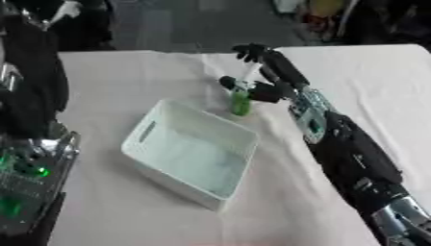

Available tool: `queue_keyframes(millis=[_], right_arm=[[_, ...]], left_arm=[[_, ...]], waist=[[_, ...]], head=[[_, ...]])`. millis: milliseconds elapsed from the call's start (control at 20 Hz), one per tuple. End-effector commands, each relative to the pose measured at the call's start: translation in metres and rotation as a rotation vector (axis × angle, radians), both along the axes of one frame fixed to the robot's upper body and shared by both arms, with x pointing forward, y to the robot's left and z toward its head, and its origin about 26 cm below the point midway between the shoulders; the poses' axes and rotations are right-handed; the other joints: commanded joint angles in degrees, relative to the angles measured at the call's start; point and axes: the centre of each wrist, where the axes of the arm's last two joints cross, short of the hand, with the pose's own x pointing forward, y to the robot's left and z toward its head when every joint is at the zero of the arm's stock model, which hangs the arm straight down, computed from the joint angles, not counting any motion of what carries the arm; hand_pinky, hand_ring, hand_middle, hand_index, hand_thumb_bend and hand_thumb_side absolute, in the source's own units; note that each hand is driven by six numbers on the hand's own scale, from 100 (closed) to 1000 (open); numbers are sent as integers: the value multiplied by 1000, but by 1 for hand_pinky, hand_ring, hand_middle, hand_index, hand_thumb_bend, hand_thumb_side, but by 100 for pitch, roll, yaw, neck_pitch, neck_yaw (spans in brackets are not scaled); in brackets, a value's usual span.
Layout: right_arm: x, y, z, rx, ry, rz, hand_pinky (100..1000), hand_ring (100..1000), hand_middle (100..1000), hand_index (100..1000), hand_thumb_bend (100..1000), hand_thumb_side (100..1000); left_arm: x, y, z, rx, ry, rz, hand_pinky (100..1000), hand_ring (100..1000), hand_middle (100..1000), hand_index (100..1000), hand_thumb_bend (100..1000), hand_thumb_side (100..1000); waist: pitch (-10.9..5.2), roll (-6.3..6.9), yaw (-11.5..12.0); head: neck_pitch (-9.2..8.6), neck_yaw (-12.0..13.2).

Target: Pick up objects on the table and place them in the box.

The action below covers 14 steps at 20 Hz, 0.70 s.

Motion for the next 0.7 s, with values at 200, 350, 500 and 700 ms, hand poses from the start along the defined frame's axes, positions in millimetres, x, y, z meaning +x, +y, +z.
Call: queue_keyframes(millis=[200,350,500,700], right_arm=[[2,-3,6,-19,-20,-19,714,709,716,903,699,1000],[2,-2,3,-31,-14,-24,707,705,720,903,689,1000],[2,-2,0,-46,-8,-25,695,700,721,903,688,1000],[2,-2,-4,-60,1,-31,689,699,722,903,683,1000]], left_arm=[[-3,-2,8,-2,-34,-11,522,675,807,786,308,1000],[-3,-2,9,-3,-35,-13,522,675,807,786,308,1000],[-3,-2,9,-4,-36,-15,522,675,807,786,308,1000],[-3,-3,10,-6,-40,-18,523,675,807,787,306,1000]], waist=[[-86,17,28],[-80,18,37],[-70,21,48],[-57,26,63]], head=[[-96,-23],[-107,-21],[-107,-17],[-114,-16]])
